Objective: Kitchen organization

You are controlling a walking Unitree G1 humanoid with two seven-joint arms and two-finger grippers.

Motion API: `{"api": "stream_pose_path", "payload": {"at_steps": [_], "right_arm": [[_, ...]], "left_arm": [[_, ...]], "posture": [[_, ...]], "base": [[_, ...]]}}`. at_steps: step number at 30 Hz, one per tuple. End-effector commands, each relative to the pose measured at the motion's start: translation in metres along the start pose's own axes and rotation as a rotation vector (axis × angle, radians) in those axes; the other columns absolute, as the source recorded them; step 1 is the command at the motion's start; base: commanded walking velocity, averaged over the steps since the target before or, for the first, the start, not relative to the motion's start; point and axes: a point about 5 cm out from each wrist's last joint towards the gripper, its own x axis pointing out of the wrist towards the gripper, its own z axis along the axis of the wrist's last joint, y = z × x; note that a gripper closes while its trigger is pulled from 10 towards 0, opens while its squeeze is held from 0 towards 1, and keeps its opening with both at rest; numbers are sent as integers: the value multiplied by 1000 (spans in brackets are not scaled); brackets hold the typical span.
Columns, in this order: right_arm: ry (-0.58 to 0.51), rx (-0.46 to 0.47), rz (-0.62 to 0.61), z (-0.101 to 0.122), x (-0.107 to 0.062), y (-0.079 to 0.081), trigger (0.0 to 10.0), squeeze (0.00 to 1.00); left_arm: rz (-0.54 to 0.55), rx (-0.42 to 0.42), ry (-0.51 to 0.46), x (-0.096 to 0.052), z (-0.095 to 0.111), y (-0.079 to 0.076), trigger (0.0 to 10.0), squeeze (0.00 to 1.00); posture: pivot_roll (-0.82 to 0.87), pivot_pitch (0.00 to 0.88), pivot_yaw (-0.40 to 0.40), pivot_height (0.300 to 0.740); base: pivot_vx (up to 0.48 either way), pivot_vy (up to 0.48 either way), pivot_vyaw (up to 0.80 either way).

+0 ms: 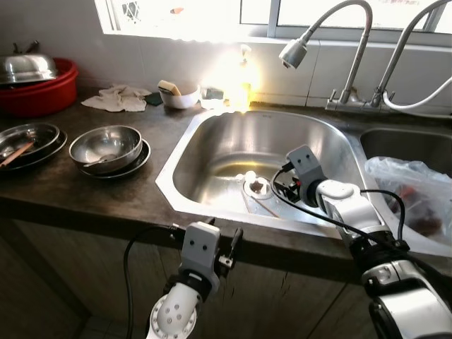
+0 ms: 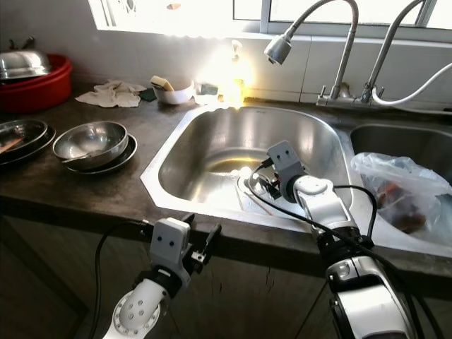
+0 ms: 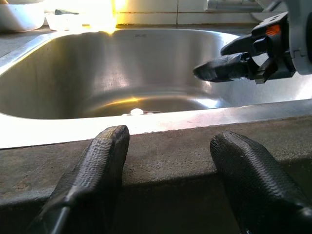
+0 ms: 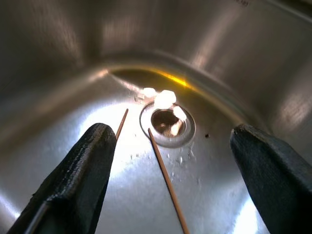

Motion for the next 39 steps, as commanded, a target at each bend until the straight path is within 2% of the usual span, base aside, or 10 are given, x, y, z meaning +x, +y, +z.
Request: {"api": "stream_pose_path", "payload": {"at_steps": [1, 4, 8, 11, 13, 16, 25, 28, 32, 39], "right_arm": [[-166, 22, -48, 21, -11, -1, 10000, 0], [-319, 96, -127, 28, -33, 3, 10000, 0], [-412, 161, -156, 22, -57, 14, 10000, 0], [-430, 174, -156, 14, -67, 23, 10000, 0], [-410, 194, -122, -6, -83, 47, 10000, 0], [-388, 194, -115, -17, -93, 64, 10000, 0], [-357, 204, -172, -24, -94, 67, 10000, 0], [-355, 205, -157, -22, -94, 70, 10000, 0], [-338, 194, -100, -26, -96, 83, 10000, 0], [-332, 188, -96, -28, -95, 86, 10000, 0]], "left_arm": [[19, 2, 76, -2, -13, 4, 10000, 0], [19, 2, 75, -2, -13, 4, 10000, 0], [16, 1, 77, -2, -14, 5, 10000, 0], [12, -2, 77, -2, -15, 5, 10000, 0], [5, -4, 77, -1, -15, 6, 10000, 0], [0, -3, 79, 0, -16, 7, 10000, 0], [-11, 10, 89, 1, -18, 8, 10000, 0], [-12, 16, 94, 2, -19, 9, 10000, 0], [-2, 13, 89, 2, -18, 11, 10000, 0], [-1, 16, 85, 2, -18, 12, 10000, 0]], "posture": [[135, 13, -43, 740], [129, 6, -38, 740], [121, 0, -30, 740], [116, 0, -29, 740], [105, 0, -17, 740], [100, 0, -10, 740], [106, 0, -7, 740], [106, 0, -4, 740], [111, 0, -4, 740], [116, 0, -5, 740]], "base": [[0, 0, 0], [0, 0, 0], [0, 0, 0], [0, 0, 0], [0, 0, 0], [0, 0, 133], [-28, 130, 756], [0, 431, 800], [0, 323, 800], [0, 0, 800]]}}
